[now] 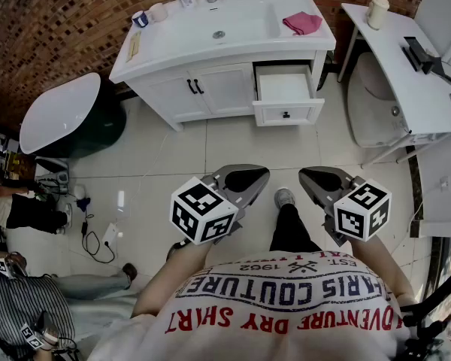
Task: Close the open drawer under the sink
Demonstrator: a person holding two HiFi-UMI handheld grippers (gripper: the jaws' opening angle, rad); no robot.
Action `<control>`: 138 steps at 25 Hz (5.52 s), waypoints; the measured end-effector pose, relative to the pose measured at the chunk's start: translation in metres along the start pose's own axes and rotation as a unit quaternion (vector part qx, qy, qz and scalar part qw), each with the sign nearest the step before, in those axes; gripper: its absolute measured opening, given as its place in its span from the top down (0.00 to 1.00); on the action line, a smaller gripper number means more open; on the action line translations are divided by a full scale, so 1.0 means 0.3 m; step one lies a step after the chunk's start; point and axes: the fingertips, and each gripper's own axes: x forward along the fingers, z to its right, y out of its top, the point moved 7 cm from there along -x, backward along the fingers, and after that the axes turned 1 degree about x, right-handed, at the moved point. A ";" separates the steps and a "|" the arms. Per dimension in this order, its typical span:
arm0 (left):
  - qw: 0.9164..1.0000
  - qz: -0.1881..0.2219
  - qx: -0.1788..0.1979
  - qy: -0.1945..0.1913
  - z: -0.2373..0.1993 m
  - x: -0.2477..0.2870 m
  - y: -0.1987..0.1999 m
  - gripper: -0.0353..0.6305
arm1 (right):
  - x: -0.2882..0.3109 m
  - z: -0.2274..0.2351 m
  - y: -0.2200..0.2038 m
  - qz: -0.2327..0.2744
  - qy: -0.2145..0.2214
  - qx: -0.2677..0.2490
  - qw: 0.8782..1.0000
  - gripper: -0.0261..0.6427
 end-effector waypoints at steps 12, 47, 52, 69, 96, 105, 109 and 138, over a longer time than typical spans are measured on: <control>0.996 -0.040 -0.076 -0.010 -0.570 0.438 0.173 0.97 | 0.391 0.872 0.062 -0.072 -0.093 0.065 0.991 0.95; 0.983 -0.073 -0.164 0.048 -1.073 0.584 0.203 0.97 | 0.912 1.570 0.089 -0.108 -0.204 0.170 0.958 0.95; 0.981 -0.075 -0.170 0.053 -1.089 0.591 0.198 0.97 | 0.977 1.659 0.154 -0.090 -0.209 0.174 0.958 0.95; 0.978 -0.078 -0.181 0.064 -1.119 0.570 0.167 0.97 | 1.081 1.789 0.281 -0.070 -0.232 0.158 0.957 0.95; 0.994 -0.031 -0.105 0.009 -0.758 0.498 0.152 0.97 | 0.546 0.923 0.173 -0.089 0.044 0.090 0.991 0.95; 0.999 0.021 -0.014 -0.024 -0.304 0.151 0.061 0.97 | 0.238 0.249 0.068 -0.040 0.060 0.004 0.997 0.95; 0.999 0.046 0.007 -0.028 -0.101 -0.063 -0.057 0.97 | 0.122 -0.041 -0.015 -0.014 0.040 -0.030 0.999 0.95; 0.994 0.049 0.066 -0.068 0.503 -0.345 -0.221 0.97 | -0.300 -0.574 -0.266 0.065 0.012 -0.039 0.997 0.95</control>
